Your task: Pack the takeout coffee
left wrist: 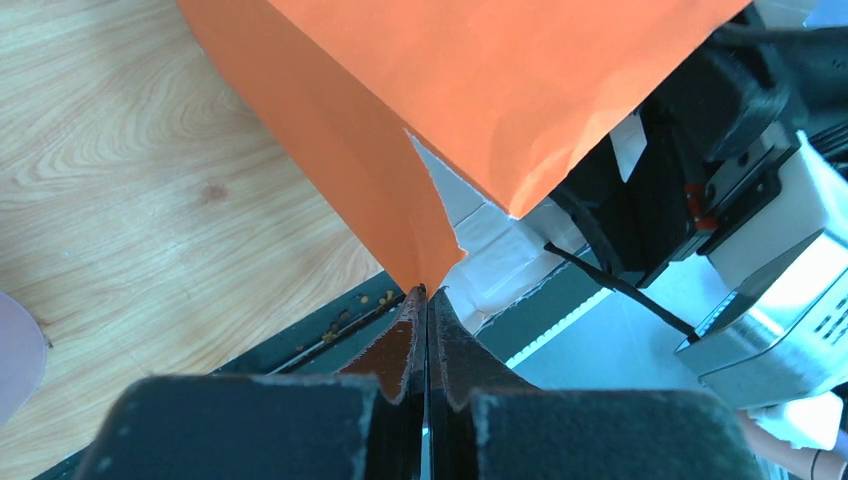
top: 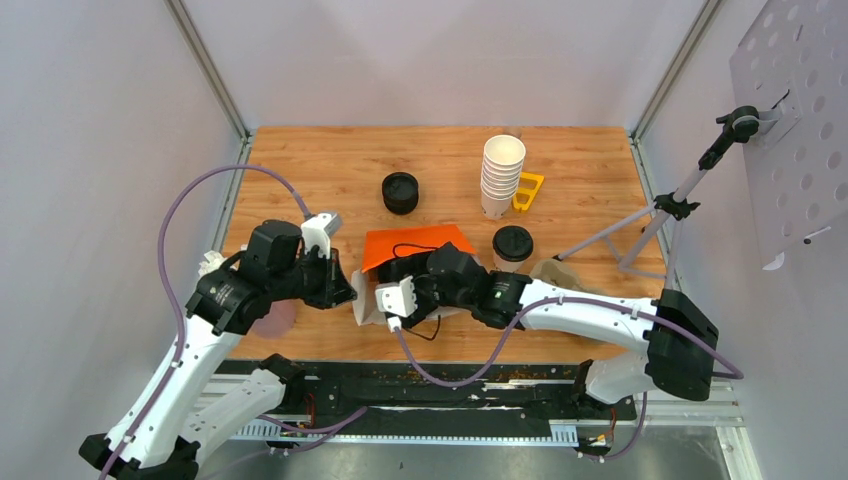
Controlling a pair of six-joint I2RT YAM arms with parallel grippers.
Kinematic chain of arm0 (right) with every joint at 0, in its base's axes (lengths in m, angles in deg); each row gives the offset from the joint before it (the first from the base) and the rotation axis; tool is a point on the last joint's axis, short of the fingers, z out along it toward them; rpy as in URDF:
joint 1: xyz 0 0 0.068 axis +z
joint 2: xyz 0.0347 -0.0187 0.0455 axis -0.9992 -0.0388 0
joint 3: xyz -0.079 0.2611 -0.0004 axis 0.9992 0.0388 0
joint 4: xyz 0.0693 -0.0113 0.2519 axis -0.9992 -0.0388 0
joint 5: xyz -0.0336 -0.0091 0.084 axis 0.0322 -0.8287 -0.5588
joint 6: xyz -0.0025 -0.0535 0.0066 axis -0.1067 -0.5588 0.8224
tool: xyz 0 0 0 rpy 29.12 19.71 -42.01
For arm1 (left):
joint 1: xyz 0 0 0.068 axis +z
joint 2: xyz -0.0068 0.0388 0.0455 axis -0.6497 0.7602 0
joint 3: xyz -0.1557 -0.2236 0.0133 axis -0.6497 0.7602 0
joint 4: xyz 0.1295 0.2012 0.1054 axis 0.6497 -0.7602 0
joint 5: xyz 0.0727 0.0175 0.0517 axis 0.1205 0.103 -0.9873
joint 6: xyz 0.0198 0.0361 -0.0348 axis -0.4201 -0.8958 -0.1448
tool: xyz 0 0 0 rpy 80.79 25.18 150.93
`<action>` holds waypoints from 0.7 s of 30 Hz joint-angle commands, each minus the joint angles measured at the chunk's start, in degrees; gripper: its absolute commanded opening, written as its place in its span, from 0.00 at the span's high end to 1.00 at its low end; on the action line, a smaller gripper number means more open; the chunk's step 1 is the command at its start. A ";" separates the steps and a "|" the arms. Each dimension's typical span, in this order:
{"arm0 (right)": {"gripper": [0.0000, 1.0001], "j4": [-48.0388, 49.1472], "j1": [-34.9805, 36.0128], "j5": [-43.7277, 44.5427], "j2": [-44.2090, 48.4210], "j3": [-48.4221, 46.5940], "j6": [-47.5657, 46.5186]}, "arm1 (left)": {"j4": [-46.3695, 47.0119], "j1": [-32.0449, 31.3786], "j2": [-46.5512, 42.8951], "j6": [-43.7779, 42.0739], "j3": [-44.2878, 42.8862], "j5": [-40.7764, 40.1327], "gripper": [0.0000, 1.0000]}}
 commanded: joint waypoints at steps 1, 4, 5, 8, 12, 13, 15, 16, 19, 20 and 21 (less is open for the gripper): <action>0.43 1.32 -1.11 -1.24 1.80 -0.13 1.19 | -0.04 0.20 -0.29 -1.04 -2.13 -0.23 1.00; 0.43 2.10 -1.19 -0.39 0.23 -0.83 1.75 | 0.43 0.17 -0.27 -0.71 -2.04 0.12 1.00; 0.43 2.42 -1.20 -0.31 -0.29 -1.15 1.95 | 0.61 0.23 -0.25 -0.62 -1.95 0.13 1.00; 0.43 4.18 -1.21 -0.95 -1.25 -1.14 1.66 | 0.99 0.18 -0.02 -0.46 -1.78 0.04 1.00; 0.43 6.10 -1.20 -0.80 -2.71 -1.69 0.68 | 1.05 0.19 0.42 -0.69 -1.64 -0.07 1.00; 0.43 6.68 -1.23 -0.72 -3.21 -1.95 0.48 | 1.11 0.19 0.45 -0.61 -1.58 -0.08 1.00; 0.43 6.79 -1.25 -0.75 -4.03 -2.59 0.37 | 1.45 0.18 0.55 -0.26 -1.43 0.06 1.00; 0.43 6.96 -1.21 -0.80 -4.24 -2.61 0.41 | 1.55 0.23 0.60 -0.20 -1.43 0.04 1.00; 0.43 7.96 -1.21 -1.36 -4.58 -2.51 0.76 | 1.65 0.17 0.80 -0.15 -1.40 -0.04 1.00; 0.43 8.17 -1.25 -1.59 -4.57 -2.44 0.79 | 1.58 0.18 0.85 -0.15 -1.47 -0.11 1.00; 0.43 8.49 -1.21 -2.11 -4.50 -2.34 0.74 | 1.45 0.17 0.86 -0.15 -1.48 -0.24 1.00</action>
